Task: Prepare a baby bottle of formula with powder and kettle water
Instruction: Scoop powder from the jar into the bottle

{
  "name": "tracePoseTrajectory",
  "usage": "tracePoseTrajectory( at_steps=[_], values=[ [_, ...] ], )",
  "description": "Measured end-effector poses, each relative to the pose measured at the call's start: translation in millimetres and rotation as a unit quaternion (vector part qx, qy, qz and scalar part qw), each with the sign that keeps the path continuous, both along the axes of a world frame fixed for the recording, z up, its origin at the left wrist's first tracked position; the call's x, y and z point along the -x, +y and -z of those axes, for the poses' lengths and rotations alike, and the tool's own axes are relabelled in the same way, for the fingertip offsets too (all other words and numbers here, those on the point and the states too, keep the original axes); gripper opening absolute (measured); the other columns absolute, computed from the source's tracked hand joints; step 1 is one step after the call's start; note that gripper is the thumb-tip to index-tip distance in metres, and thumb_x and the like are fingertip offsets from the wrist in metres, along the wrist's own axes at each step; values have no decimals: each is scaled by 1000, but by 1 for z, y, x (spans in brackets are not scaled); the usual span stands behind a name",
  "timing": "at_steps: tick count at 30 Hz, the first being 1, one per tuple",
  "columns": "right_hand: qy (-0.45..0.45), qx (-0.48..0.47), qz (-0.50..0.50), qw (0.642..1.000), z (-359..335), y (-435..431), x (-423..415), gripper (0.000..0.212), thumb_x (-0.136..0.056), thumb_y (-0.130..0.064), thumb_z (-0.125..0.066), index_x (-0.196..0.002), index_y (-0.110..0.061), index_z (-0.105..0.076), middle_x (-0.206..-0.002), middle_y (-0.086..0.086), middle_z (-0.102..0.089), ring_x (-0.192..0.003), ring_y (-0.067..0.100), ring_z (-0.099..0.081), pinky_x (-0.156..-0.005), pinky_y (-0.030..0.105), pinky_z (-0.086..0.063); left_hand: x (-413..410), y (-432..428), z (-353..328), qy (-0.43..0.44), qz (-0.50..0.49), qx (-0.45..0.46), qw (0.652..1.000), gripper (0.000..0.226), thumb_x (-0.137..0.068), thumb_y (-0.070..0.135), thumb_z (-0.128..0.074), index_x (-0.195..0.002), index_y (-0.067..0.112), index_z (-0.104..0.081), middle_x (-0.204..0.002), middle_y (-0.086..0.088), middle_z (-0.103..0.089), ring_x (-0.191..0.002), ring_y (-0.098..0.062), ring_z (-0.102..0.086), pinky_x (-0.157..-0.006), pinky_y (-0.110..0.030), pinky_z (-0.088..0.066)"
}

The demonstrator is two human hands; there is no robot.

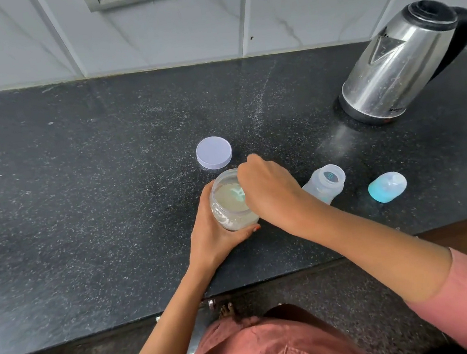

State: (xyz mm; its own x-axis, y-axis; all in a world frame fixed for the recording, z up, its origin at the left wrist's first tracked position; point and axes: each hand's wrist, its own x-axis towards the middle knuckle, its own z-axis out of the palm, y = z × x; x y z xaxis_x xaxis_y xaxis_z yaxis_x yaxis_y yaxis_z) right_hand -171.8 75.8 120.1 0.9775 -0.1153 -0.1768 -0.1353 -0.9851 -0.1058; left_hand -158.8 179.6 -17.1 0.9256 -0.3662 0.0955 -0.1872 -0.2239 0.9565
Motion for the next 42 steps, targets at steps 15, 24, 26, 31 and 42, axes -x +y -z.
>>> tracePoseTrajectory(
  at_steps=[15, 24, 26, 31, 42],
  values=[
    [-105, -146, 156, 971, 33, -13, 22, 40, -88, -4, -44, -51, -10, -29, -63, 9, -37, -60, 23, -36, -49, 30, -28, 17, -10, -11, -57, -24, -105, 993, 100, -53, 39, -87, -136, 14, -37, -136, 2, -48, -125, -15, -44, -101, -28, -37],
    [-161, -222, 135, 952, 45, -11, 27, 23, -88, -9, -53, -77, 7, -64, -83, 17, -67, -77, 30, -61, -73, 44, -48, 14, -9, -12, -58, -5, -92, 994, 98, -53, 27, -89, -134, 3, -38, -135, -8, -49, -124, -23, -47, -103, -42, -38],
    [-168, -239, 128, 948, 46, -11, 28, 21, -87, -9, -55, -77, 8, -64, -83, 17, -67, -77, 29, -61, -74, 44, -48, 12, -8, -11, -54, 1, -81, 995, 97, -53, 24, -89, -133, 3, -38, -134, -9, -49, -124, -24, -47, -102, -45, -38],
    [-145, -277, 105, 944, 45, -14, 25, 17, -85, -6, -57, -79, 8, -65, -80, 19, -68, -75, 30, -64, -74, 44, -50, 11, -7, -9, -55, 4, -62, 997, 96, -53, 36, -85, -131, 8, -38, -132, -3, -50, -121, -17, -48, -103, -37, -38],
    [-108, -436, 169, 877, 36, -26, 29, 12, -78, -2, -65, -68, -6, -68, -61, -4, -64, -57, 2, -66, -55, 17, -53, 7, -6, 1, -44, 11, -45, 998, 99, -51, 33, -89, -132, 12, -36, -129, -3, -52, -119, -20, -51, -99, -48, -41]
  ],
)
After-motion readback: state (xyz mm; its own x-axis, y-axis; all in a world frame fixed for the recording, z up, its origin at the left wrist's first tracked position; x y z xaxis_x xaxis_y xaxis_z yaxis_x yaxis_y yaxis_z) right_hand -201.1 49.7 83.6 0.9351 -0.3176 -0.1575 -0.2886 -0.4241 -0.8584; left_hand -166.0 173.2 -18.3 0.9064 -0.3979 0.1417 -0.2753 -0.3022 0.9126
